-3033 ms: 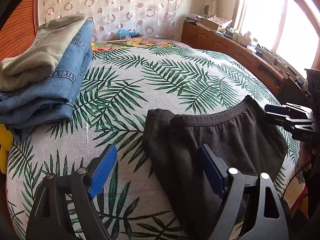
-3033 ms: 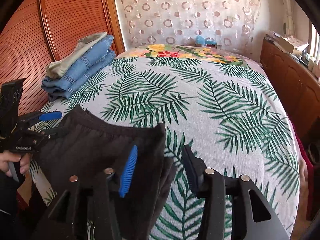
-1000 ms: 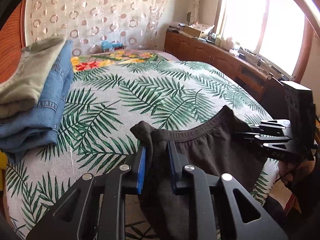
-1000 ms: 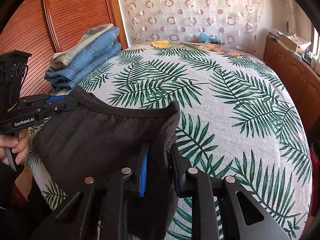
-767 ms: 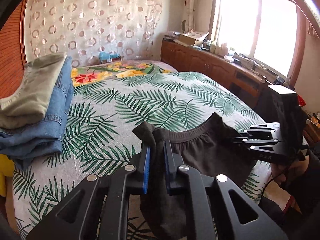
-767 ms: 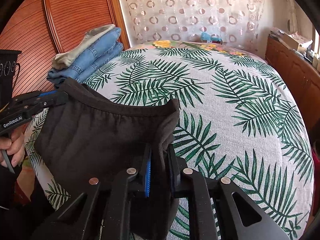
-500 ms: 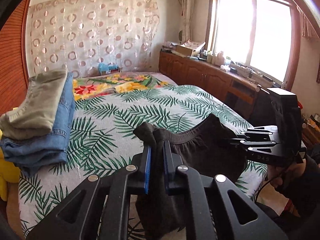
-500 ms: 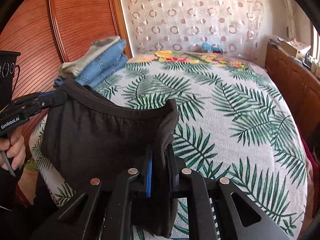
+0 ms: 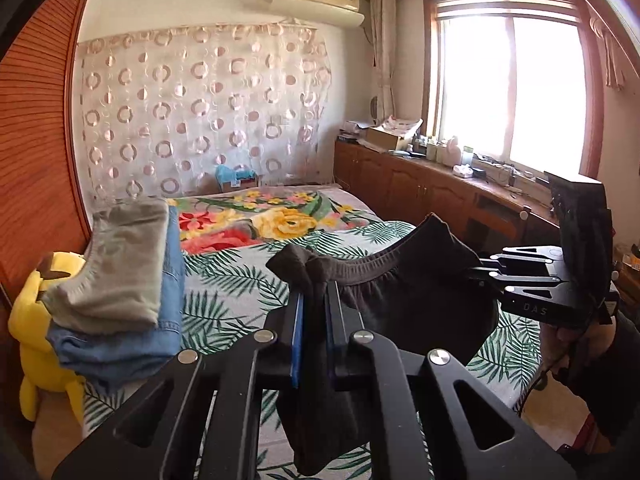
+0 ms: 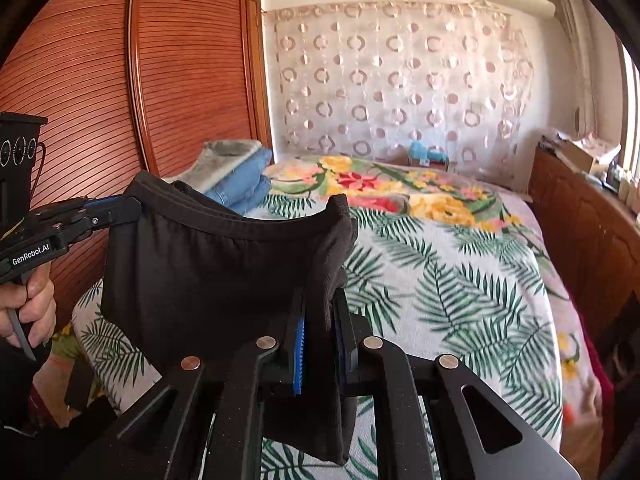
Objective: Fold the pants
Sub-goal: 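Lift the shorts with both grippers and carry them toward the jeans stack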
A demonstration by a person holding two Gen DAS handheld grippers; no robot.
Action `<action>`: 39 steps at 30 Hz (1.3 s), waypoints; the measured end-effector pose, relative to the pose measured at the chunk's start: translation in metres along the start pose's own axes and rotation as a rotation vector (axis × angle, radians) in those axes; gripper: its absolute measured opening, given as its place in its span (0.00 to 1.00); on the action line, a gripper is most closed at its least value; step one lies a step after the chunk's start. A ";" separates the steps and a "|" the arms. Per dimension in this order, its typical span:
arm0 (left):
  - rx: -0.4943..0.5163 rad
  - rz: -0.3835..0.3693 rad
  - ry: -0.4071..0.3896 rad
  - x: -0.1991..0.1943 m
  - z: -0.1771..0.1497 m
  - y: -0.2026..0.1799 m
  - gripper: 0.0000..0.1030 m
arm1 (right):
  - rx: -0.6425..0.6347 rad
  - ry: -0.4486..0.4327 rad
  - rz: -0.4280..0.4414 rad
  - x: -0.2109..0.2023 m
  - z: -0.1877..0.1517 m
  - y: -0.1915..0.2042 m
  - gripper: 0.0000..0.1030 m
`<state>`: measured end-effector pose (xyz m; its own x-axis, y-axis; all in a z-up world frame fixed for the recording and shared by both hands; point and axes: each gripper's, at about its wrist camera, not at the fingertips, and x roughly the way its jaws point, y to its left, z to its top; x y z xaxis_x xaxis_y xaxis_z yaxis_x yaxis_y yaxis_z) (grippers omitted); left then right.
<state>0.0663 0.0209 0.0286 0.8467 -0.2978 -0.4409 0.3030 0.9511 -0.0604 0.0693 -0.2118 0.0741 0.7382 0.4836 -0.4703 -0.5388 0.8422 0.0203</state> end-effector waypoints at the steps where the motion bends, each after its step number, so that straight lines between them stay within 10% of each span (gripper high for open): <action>1: 0.000 0.007 -0.005 -0.001 0.002 0.003 0.10 | -0.006 -0.006 0.002 -0.001 0.003 0.000 0.11; 39: -0.084 0.237 -0.101 0.032 0.050 0.150 0.10 | -0.278 -0.124 0.106 0.181 0.143 0.006 0.11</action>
<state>0.1604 0.1503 0.0503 0.9305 -0.0691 -0.3598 0.0578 0.9974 -0.0421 0.2575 -0.0855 0.1151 0.7064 0.6053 -0.3668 -0.6933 0.6962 -0.1863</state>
